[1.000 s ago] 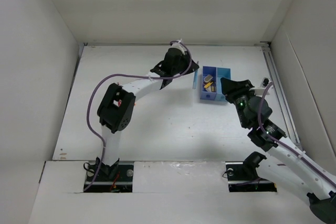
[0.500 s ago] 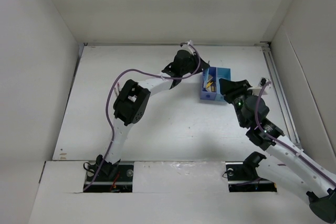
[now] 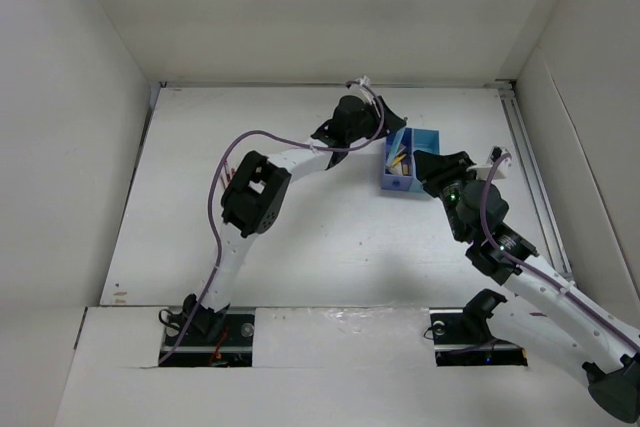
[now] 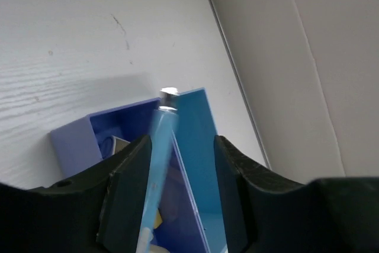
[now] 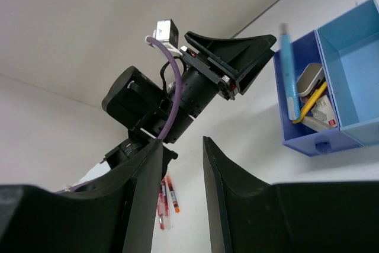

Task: Sort the stationery into containers
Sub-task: Place the pen in the storage box, then pick up the pen from the center of the board.

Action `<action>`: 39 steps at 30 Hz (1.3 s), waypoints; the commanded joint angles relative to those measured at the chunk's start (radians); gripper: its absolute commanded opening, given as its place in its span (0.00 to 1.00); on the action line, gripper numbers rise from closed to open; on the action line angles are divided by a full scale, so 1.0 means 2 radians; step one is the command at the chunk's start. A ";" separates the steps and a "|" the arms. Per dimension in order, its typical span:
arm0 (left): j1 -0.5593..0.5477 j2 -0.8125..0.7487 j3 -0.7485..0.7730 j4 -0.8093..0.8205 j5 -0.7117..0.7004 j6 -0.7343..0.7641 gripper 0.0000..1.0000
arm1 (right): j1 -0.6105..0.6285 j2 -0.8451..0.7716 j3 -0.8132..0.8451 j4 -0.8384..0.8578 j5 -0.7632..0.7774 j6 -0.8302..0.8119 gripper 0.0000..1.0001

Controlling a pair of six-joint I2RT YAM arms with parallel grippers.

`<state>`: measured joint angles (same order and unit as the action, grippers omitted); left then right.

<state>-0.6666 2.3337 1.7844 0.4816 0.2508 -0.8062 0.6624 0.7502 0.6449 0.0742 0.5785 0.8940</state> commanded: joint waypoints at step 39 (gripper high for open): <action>0.056 -0.444 -0.474 -0.283 -0.420 -0.067 0.31 | 0.003 0.171 0.087 0.023 -0.143 -0.037 0.09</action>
<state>-0.5663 1.3911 0.7658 0.0662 -0.5533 -0.8310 0.6624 1.0767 0.7586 0.0788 0.3378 0.8524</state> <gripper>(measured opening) 0.321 0.088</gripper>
